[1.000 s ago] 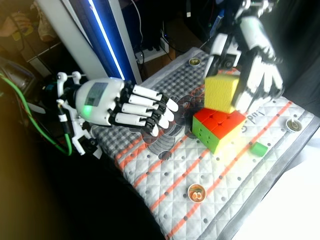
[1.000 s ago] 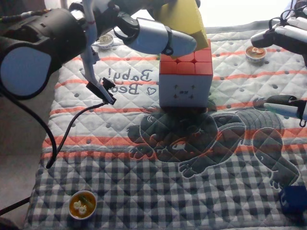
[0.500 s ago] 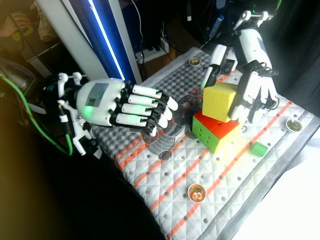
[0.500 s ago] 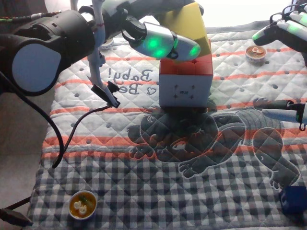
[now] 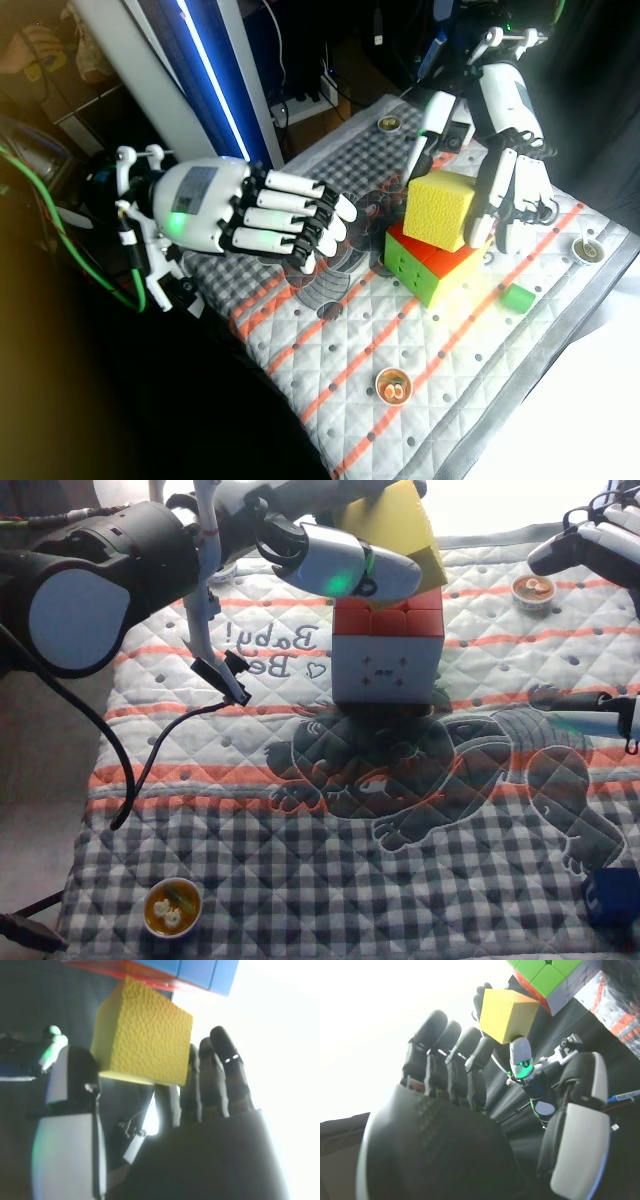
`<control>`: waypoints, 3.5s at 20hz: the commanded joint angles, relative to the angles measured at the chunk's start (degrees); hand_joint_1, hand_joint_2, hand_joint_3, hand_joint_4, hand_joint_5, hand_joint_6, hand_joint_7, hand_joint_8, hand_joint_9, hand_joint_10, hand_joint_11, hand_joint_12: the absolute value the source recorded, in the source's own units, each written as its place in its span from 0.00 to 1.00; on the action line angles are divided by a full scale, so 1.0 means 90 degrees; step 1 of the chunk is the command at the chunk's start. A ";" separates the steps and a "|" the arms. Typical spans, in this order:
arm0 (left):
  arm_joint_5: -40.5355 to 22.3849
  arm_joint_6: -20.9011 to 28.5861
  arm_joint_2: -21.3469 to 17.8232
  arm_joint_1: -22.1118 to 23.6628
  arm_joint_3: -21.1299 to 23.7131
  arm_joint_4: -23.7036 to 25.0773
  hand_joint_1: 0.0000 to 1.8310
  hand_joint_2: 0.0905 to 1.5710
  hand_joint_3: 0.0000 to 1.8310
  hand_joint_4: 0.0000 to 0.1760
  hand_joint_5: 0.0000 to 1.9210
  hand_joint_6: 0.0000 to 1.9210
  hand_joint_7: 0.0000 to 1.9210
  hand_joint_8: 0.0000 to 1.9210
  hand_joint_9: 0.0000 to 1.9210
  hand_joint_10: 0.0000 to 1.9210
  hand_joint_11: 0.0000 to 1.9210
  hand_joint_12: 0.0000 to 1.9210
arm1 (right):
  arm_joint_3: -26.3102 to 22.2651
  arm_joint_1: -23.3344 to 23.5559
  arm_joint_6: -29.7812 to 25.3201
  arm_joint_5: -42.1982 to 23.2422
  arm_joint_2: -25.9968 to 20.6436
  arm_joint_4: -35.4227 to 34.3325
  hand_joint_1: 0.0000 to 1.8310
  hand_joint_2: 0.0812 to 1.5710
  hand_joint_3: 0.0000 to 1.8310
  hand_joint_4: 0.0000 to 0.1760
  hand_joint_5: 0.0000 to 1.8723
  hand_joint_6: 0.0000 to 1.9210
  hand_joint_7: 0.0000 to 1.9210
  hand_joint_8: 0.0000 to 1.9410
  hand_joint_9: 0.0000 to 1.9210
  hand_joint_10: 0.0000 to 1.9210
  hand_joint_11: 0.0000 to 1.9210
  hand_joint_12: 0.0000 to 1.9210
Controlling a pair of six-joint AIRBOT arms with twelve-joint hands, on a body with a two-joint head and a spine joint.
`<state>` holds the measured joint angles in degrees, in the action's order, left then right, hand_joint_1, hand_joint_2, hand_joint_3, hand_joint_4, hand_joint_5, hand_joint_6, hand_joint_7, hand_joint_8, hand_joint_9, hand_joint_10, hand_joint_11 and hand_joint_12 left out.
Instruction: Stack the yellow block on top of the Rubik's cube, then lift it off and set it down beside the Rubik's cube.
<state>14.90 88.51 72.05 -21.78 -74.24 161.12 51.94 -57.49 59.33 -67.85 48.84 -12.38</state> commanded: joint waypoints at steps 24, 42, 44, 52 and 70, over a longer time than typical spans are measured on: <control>0.3871 0.0223 -0.1640 -0.0771 0.1741 -0.0102 0.20 0.67 0.01 0.41 0.18 0.05 0.19 0.03 0.02 0.43 0.00 0.80 | 0.0386 0.0911 -0.0054 -0.0459 0.0251 0.0140 0.38 0.43 0.28 0.00 0.02 0.29 0.05 0.18 0.00 0.32 0.00 0.65; 0.6284 0.1239 -0.2695 -0.2661 0.2635 -0.0979 0.49 0.87 0.00 0.00 0.27 0.86 0.24 0.29 0.13 0.52 0.06 0.91 | 0.1912 0.3000 -0.0359 0.1948 0.1889 0.0720 0.30 0.51 0.02 0.00 0.09 0.00 0.08 0.01 0.08 0.06 0.00 0.57; 0.6286 0.1240 -0.2690 -0.2660 0.2642 -0.0981 0.49 0.86 0.00 0.00 0.28 0.85 0.24 0.30 0.14 0.51 0.06 0.90 | 0.2060 0.3087 -0.0359 0.2168 0.2054 0.0739 0.29 0.59 0.03 0.00 0.04 0.00 0.05 0.00 0.05 0.05 0.00 0.53; 0.6336 0.1241 -0.2676 -0.2661 0.2681 -0.0961 0.58 0.85 0.00 0.00 0.33 0.83 0.27 0.81 0.17 0.49 0.02 0.90 | 0.2258 0.3154 -0.0359 0.2713 0.2251 0.0871 0.26 0.55 0.00 0.00 0.14 0.01 0.17 0.02 0.17 0.06 0.00 0.65; 0.6587 0.1294 -0.2724 -0.2916 0.2789 -0.1123 0.60 0.84 0.00 0.00 0.36 0.80 0.26 0.82 0.20 0.53 0.10 0.91 | 0.1981 0.3369 -0.0360 0.2326 0.1890 0.0895 0.65 0.78 0.00 0.00 0.47 0.62 0.32 0.79 0.16 0.81 0.02 1.00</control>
<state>66.72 99.44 47.94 -48.47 -49.17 148.92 69.25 -28.27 56.03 -38.72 65.63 -4.05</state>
